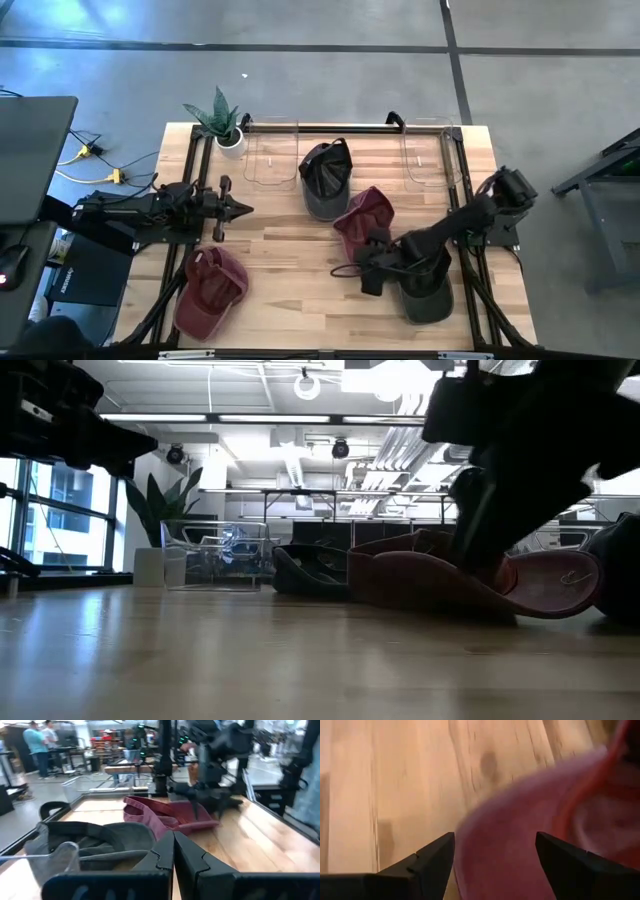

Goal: Pick & Place hat
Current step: Put the top red cap into the left transparent bin

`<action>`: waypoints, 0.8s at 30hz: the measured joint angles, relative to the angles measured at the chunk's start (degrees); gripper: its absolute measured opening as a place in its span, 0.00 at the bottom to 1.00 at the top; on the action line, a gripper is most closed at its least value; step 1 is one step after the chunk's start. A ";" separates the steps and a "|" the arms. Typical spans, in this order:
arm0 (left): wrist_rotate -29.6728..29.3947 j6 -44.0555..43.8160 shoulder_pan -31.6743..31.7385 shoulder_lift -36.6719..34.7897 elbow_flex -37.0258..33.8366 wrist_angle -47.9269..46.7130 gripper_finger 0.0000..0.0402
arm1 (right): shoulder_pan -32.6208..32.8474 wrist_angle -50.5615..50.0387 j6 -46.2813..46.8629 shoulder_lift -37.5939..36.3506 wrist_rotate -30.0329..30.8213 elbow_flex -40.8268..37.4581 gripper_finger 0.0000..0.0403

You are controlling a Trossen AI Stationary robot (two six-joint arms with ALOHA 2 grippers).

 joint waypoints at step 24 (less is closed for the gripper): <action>-7.61 -5.97 0.01 0.00 -0.04 0.87 0.00 | -0.29 -18.59 11.96 2.79 27.57 -2.93 0.54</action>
